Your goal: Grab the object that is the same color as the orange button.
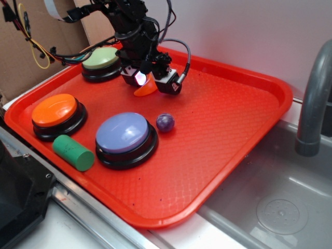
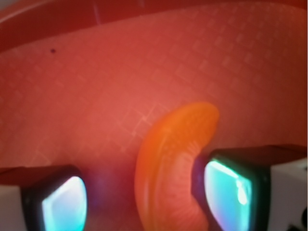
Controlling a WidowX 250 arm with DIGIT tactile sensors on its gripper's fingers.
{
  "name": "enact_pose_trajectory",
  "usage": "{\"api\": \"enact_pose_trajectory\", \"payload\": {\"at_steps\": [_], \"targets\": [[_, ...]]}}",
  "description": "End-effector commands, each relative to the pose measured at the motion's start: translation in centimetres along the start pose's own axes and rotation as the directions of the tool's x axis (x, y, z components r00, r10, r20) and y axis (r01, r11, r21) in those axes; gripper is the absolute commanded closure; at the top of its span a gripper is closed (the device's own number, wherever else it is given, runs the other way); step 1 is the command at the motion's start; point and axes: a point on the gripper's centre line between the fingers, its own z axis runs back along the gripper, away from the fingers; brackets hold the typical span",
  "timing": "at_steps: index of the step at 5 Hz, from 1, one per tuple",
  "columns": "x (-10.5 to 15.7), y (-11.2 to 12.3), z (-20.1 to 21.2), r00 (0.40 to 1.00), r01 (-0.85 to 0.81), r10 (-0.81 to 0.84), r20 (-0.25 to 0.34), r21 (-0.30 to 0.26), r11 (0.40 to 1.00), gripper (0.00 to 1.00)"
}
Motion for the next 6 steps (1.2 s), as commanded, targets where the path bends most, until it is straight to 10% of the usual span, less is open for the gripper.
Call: {"api": "enact_pose_trajectory", "payload": {"at_steps": [1, 4, 6], "targets": [[1.0, 0.5, 0.8, 0.999, -0.025, 0.025, 0.041, -0.014, 1.0, 1.0], [0.8, 0.7, 0.6, 0.999, -0.053, 0.053, -0.012, 0.022, 0.998, 1.0], [2.2, -1.1, 7.5, 0.999, -0.038, 0.037, -0.031, -0.033, 0.999, 1.0]]}}
